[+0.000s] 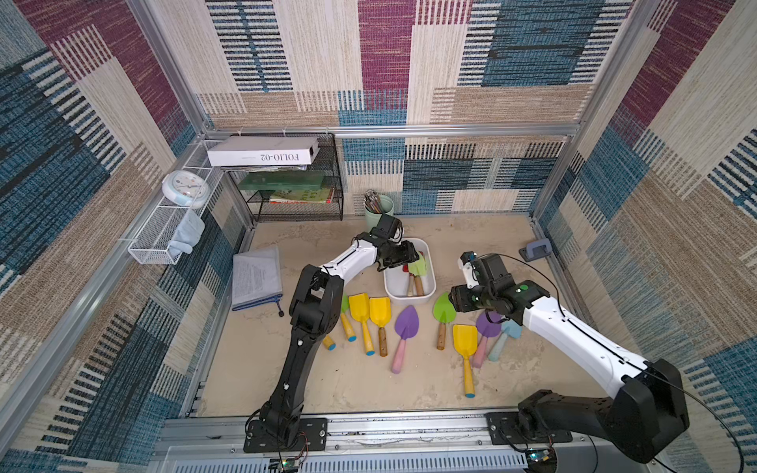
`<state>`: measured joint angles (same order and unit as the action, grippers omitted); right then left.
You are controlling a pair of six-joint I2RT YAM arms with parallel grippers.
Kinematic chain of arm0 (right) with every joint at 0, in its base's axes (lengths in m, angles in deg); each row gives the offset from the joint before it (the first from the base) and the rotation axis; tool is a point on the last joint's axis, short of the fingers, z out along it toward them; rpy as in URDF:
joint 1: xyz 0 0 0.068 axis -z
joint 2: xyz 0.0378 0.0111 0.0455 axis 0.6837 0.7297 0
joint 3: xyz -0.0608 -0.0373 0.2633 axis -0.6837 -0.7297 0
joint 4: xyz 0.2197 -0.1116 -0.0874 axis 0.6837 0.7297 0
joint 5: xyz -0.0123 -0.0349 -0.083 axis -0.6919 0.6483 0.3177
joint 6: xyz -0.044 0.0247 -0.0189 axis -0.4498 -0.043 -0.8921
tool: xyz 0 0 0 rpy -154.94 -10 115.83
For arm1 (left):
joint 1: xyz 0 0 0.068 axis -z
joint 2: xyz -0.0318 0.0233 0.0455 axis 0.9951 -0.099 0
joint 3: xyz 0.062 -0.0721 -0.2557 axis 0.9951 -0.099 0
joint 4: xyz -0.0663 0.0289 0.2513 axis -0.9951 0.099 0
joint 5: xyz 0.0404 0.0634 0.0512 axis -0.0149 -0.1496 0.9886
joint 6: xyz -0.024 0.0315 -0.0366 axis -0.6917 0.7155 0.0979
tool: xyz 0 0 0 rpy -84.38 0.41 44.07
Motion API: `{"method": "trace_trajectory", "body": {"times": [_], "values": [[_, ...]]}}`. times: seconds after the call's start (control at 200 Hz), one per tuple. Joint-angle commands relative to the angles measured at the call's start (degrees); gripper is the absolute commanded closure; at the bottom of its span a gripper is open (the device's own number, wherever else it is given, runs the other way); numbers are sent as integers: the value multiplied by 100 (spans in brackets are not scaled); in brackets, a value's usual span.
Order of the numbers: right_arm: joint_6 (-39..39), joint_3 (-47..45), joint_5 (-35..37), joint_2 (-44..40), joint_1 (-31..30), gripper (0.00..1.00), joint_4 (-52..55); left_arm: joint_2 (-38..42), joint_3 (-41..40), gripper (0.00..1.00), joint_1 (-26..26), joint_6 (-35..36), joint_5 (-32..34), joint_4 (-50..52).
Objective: Put the shovel into the storage box
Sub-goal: Place the shovel in the storage box, then pick up the shovel from the center of the board.
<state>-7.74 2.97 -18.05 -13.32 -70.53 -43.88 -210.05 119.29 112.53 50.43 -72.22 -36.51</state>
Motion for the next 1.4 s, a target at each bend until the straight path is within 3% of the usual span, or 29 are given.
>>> {"method": "trace_trajectory", "body": {"times": [0.0, 0.411, 0.852, 1.252, 1.398], "values": [[13, 30, -181, 48, -6, 38, 126, 261, 105, 42, 43, 252, 206, 298], [770, -622, -387, 20, -120, 41, -124, 1703, -954, 34, 183, 444, 148, -127], [2385, -1353, -46, 56, -1047, 40, -649, 2997, -2389, 32, 409, 614, 174, -433], [2729, -1332, 140, 678, -1391, 39, -876, 3240, -2652, 32, 414, 806, 201, -320], [2760, -1319, 142, 892, -1426, 43, -969, 3188, -2653, 32, 414, 826, 170, -311]]}}
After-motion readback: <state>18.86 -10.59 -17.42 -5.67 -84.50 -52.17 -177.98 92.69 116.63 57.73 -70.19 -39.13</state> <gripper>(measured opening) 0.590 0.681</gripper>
